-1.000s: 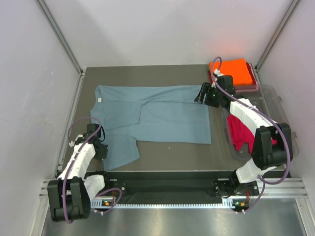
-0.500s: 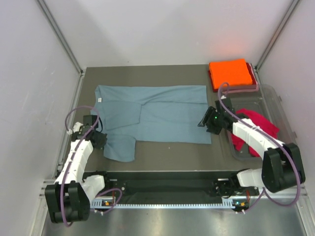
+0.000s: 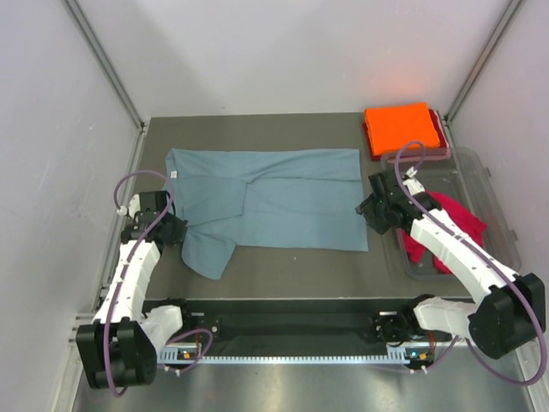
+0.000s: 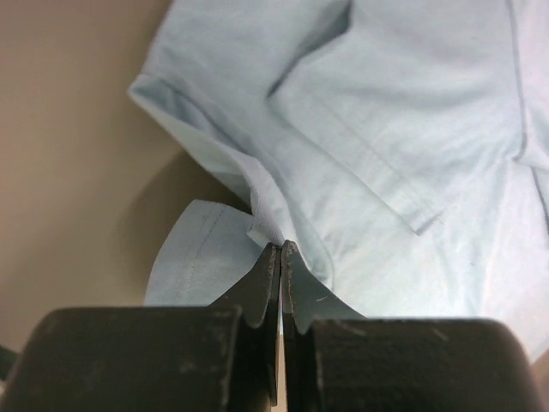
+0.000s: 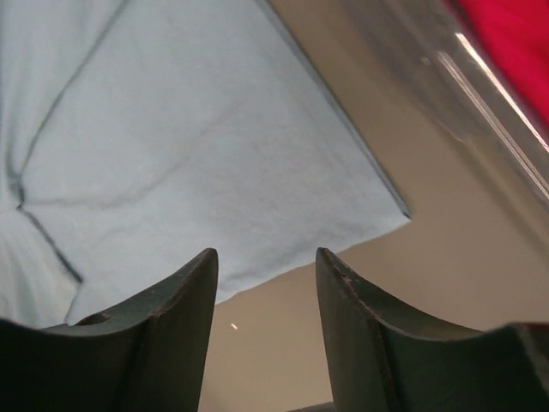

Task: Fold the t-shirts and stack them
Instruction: Fold the tshirt

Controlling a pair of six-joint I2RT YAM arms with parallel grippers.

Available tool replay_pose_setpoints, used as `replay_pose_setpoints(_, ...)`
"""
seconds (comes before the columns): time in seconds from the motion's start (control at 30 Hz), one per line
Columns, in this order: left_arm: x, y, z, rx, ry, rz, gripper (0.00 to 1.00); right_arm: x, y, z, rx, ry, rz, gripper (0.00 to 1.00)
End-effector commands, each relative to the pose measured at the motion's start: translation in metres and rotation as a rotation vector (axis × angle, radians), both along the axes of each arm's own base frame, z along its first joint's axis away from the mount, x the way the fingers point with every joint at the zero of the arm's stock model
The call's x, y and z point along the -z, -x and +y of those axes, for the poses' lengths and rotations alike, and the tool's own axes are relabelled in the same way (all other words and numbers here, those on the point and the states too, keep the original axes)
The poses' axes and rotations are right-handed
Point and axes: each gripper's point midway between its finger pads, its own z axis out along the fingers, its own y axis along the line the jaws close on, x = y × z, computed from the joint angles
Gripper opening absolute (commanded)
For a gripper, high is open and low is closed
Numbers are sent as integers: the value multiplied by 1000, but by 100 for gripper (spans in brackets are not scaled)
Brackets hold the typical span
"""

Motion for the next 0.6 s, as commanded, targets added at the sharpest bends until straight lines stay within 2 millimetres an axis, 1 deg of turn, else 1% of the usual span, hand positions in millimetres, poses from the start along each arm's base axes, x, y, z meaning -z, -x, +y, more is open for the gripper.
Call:
replay_pose_setpoints(0.0, -18, -22, -7, 66, 1, -104, 0, 8, 13, -12, 143, 25, 46, 48)
replay_pose_setpoints(0.1, -19, -27, -9, 100, -4, -112, 0, 11, 13, -7, 136, 63, 38, 46)
replay_pose_setpoints(0.3, -23, -35, -9, 118, -15, -139, 0, 33, 12, -6, 204, 76, 87, 45)
replay_pose_setpoints(0.43, -27, -44, -13, 127, 6, -165, 0, 49, 17, -7, 278, 57, 129, 46)
replay_pose_setpoints(0.57, -28, -49, -13, 135, 9, -159, 0, 60, 26, -5, 316, 37, 162, 46)
